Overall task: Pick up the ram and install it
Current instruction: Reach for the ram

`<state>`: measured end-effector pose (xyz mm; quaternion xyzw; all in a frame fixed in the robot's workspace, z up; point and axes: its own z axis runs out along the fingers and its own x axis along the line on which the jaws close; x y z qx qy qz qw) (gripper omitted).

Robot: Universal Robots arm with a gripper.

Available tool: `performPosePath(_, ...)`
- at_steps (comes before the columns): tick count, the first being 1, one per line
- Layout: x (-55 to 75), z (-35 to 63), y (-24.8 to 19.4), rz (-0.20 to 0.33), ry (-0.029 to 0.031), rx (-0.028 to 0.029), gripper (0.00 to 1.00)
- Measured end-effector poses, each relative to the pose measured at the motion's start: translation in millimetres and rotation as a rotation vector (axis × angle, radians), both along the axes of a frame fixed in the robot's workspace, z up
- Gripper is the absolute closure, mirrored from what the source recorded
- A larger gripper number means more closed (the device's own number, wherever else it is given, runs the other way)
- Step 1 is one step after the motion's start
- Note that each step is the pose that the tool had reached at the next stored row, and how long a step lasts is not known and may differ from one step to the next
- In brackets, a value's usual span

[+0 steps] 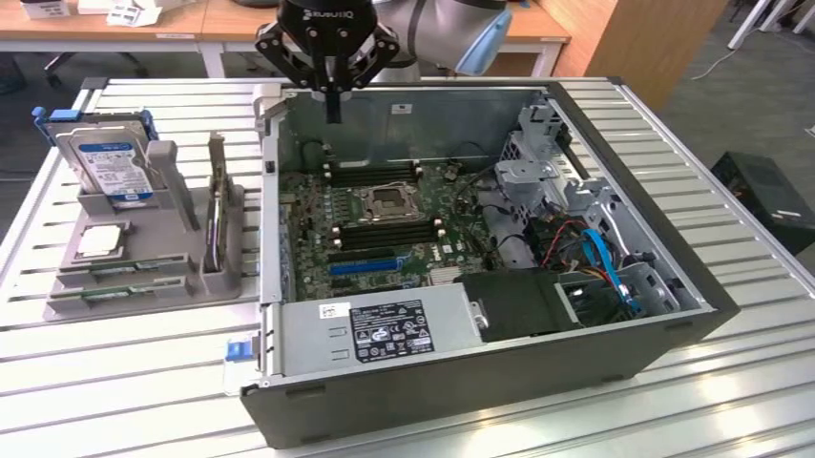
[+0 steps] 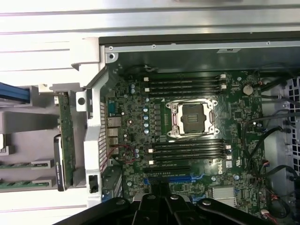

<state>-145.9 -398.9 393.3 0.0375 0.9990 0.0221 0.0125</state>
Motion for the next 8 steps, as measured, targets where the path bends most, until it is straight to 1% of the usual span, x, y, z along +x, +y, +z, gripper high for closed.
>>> performPosePath(8,-12.4,0.0,-0.1,0.000,-0.0001,0.0000,0.89)
